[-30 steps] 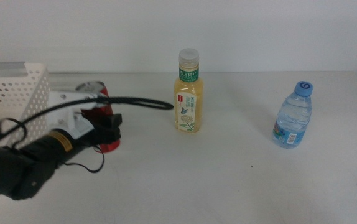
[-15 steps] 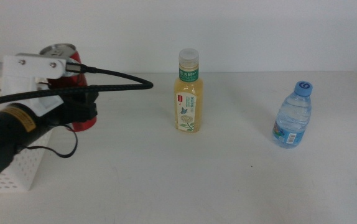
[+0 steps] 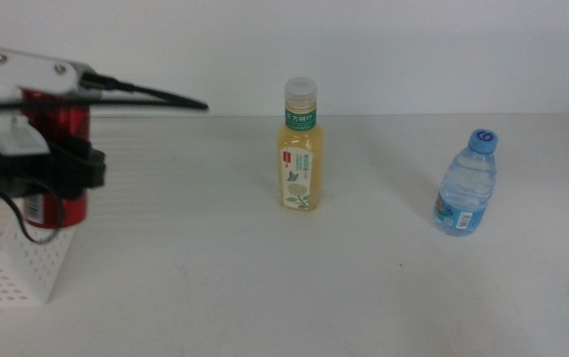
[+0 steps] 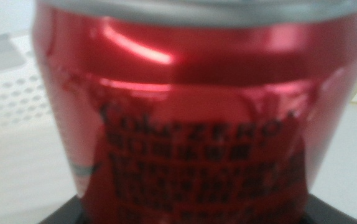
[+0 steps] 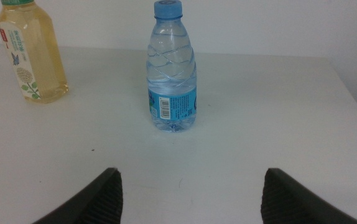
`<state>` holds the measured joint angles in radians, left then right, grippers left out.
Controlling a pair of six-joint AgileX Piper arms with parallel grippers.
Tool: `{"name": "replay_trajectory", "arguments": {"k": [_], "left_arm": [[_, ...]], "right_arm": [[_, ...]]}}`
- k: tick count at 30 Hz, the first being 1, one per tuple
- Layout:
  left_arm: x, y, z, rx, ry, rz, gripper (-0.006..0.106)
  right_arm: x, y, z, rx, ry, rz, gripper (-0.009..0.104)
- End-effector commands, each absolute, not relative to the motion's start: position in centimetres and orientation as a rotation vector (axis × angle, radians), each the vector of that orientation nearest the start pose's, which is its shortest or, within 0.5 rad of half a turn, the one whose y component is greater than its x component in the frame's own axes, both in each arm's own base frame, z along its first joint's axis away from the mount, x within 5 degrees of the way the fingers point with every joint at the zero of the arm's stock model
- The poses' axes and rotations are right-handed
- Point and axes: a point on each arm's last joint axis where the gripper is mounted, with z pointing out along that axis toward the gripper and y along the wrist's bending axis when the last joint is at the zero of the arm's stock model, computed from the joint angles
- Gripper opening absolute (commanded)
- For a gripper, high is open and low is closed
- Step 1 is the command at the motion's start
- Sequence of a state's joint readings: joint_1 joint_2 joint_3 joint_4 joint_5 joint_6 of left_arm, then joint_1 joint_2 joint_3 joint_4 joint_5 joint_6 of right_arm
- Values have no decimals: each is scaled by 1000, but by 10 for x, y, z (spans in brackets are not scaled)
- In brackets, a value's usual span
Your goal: Use arms to grab the bottles and put them into the dustbin to the left of the table.
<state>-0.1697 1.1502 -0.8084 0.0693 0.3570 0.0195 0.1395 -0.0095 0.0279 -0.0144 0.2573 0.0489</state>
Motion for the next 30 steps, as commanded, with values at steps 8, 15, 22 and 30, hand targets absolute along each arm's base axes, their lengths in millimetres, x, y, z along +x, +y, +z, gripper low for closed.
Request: {"name": "replay_trajectory", "arguments": {"k": [8,15,22,30], "left_arm": [[238,14,376,58,2146,65,-5],[255,60,378,-91,2209,147,-5],[285,72,364,19,2345,88,-5],[320,96,345,-18,2505,41,-5]], "right_arm": [[54,7,192,-99,1647,108,58],[54,7,192,-99,1647,108,58],[54,7,192,-99,1647,108,58],[54,7,192,-99,1647,108,58]]}}
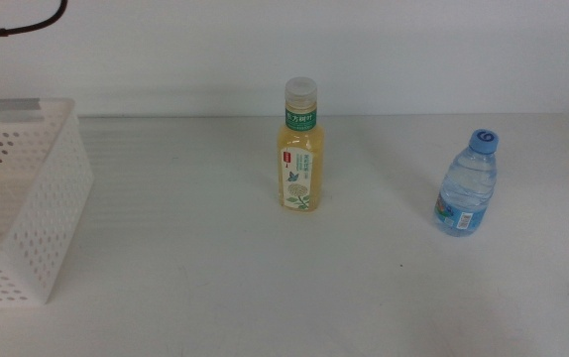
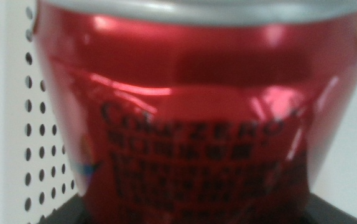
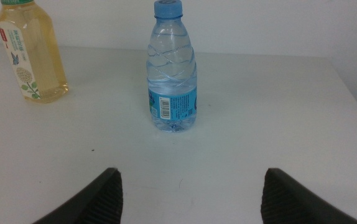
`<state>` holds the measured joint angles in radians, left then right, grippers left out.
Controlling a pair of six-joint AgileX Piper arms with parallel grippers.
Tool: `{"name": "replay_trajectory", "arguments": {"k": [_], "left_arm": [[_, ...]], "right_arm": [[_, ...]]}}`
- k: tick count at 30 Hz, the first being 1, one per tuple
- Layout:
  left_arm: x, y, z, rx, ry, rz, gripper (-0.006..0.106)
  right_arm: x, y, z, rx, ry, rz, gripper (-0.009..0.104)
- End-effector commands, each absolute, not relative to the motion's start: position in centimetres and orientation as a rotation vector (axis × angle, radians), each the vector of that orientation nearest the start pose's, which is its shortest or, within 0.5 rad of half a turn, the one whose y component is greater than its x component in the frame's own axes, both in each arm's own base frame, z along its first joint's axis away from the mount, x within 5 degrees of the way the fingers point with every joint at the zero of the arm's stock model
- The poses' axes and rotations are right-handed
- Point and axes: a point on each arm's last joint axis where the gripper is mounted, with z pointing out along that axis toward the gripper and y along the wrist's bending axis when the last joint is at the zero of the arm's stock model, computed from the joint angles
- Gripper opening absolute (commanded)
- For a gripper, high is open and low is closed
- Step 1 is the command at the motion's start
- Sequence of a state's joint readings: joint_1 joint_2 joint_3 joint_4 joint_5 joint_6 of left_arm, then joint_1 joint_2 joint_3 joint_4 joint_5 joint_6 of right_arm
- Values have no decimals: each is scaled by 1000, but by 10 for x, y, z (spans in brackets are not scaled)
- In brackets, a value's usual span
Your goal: Use arms to grab the bottles and put them into the dustbin to the left of the table.
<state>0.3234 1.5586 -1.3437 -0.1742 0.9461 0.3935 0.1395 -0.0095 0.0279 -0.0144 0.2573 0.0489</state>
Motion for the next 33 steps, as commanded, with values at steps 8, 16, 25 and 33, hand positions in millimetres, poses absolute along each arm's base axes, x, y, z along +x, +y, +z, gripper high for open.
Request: {"name": "replay_trajectory", "arguments": {"k": [8,16,25,33], "left_arm": [[345,116,329,-60,2580,-71,-5],[357,116,307,-48,2619,-146,-3],[371,123,268,5,2728,-179,24],[376,124,257,18,2741,-190,66]], "right_arm": [[54,7,192,-99,1647,108,58],[54,7,192,-99,1647,108,58],[54,7,192,-99,1647,108,58],[54,7,192,-99,1647,108,58]]}}
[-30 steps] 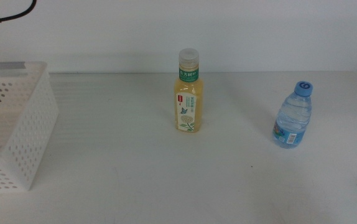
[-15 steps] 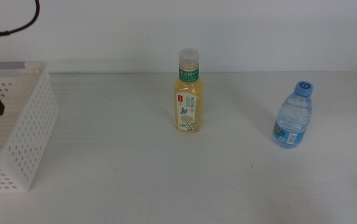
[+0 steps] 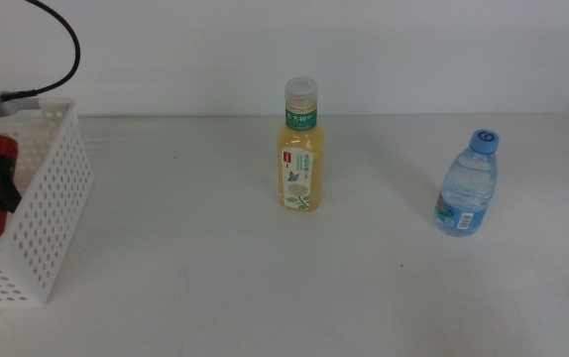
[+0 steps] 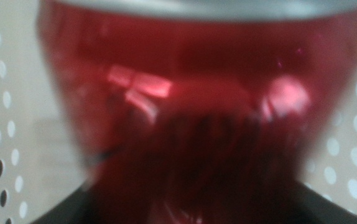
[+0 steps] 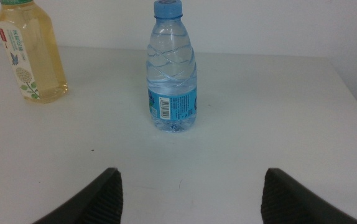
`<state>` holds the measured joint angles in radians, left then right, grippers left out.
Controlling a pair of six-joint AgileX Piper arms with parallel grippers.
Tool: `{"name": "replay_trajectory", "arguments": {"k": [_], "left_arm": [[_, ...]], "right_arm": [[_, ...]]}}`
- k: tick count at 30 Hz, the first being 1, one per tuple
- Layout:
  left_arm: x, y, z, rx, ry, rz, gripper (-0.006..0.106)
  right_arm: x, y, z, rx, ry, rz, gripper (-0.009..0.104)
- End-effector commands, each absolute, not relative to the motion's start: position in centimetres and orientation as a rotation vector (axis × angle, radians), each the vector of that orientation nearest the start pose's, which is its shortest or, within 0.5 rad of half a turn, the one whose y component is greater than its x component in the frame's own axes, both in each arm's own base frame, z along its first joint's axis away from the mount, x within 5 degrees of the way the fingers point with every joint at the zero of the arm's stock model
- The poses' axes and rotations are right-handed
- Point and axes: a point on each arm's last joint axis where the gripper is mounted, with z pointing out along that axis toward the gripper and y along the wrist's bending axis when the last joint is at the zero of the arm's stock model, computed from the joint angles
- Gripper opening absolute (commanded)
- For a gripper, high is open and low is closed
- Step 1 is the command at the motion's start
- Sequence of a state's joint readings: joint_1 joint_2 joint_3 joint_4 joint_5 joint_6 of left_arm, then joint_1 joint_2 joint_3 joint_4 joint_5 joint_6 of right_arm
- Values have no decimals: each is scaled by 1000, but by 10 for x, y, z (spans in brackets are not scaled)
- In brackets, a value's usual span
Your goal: Use arms to grab the bottles and put them into the dustbin to the left of the table.
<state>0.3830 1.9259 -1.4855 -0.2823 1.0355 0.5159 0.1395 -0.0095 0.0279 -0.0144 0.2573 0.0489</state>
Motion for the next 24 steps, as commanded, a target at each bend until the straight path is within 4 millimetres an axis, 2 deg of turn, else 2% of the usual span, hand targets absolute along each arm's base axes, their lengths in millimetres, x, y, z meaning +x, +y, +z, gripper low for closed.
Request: {"name": "replay_trajectory", "arguments": {"k": [1,5,8,11,15,18,24], "left_arm": [[376,124,257,30,2740,-187,72],[376,124,257,50,2738,-185,90],[375,121,257,60,2752,-197,90],[373,119,265,15,2739,-188,90],[363,114,294,-50,2663,-167,90],[352,103,323,-57,2589,-163,86],[328,53,376,80,2440,-156,78]], "right_arm": [[54,7,192,-99,1647,108,58],[54,7,192,-99,1647,108,58],[54,7,192,-99,1647,108,58],[54,7,192,-99,1647,108,58],[54,7,192,-99,1647,108,58],[54,7,192,-99,1647,108,58],[54,7,192,-99,1647,108,58]]}}
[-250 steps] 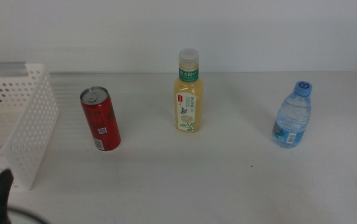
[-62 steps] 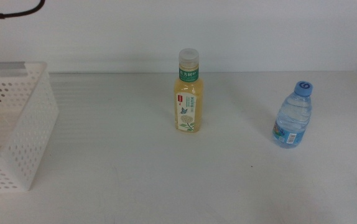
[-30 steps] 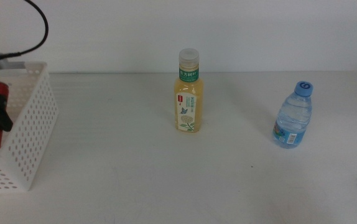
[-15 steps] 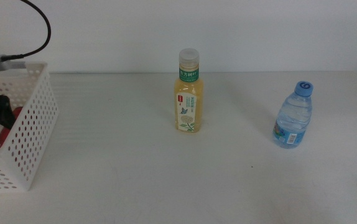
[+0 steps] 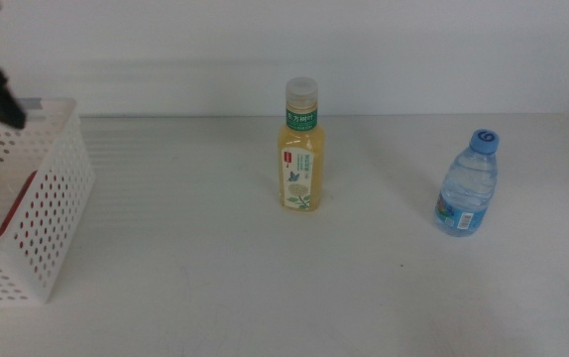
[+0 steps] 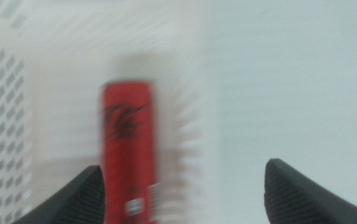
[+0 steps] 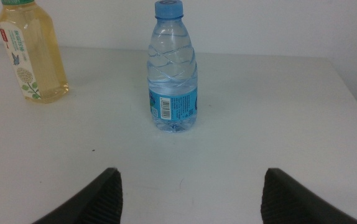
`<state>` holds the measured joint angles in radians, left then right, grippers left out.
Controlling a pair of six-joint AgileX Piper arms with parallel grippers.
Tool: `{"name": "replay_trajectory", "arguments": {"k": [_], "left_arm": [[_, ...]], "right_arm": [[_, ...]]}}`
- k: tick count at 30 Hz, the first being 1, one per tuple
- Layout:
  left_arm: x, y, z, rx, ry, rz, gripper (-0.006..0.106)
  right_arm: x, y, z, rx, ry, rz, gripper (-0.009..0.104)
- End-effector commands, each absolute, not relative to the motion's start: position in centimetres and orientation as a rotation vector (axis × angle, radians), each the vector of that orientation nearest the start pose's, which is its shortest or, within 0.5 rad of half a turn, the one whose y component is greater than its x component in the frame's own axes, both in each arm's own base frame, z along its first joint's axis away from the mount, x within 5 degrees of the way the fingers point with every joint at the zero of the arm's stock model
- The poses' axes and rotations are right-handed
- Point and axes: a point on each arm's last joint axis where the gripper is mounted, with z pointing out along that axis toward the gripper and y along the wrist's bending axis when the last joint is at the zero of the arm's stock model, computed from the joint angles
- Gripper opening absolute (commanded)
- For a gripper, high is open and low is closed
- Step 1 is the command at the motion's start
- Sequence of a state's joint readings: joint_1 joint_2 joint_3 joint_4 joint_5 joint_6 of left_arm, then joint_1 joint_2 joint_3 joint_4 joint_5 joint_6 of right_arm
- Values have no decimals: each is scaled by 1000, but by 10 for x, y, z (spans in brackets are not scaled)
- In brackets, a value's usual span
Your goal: Use arms to grab the bottles and put them into the dustbin to the left of the table.
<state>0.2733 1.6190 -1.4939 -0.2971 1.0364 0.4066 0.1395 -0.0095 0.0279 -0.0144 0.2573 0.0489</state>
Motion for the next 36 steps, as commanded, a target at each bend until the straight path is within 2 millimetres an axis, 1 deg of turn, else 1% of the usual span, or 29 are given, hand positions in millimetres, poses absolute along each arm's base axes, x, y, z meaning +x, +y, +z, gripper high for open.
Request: {"name": "replay_trajectory", "arguments": {"k": [1,5,7,9,13,19,23,26,27,33,36], "left_arm": [[325,44,384,106,2416,-156,78],[311,8,404,193,2353,-175,77],[305,-8,410,233,2326,-187,77],[299,-26,413,269,2285,-205,77],[287,-55,405,333,2210,-239,77],[269,-89,372,372,2123,-314,77],[259,-103,348,376,2079,-344,77],[253,-114,325,392,2038,-353,77],[248,-121,311,395,1981,-363,77],[234,-136,270,378,1725,-354,77],[233,-144,248,382,1663,-342,77]], "right_arm": [[54,7,192,-99,1647,108,58],[54,7,192,-99,1647,108,58],[54,7,192,-99,1647,108,58],[54,7,192,-99,1647,108,58],[54,7,192,-99,1647,108,58],[54,7,192,-99,1647,108,58],[54,7,192,-99,1647,108,58],[54,7,192,-99,1647,108,58],[54,7,192,-99,1647,108,58],[54,7,192,-99,1647,108,58],[54,7,192,-99,1647,108,58]]}}
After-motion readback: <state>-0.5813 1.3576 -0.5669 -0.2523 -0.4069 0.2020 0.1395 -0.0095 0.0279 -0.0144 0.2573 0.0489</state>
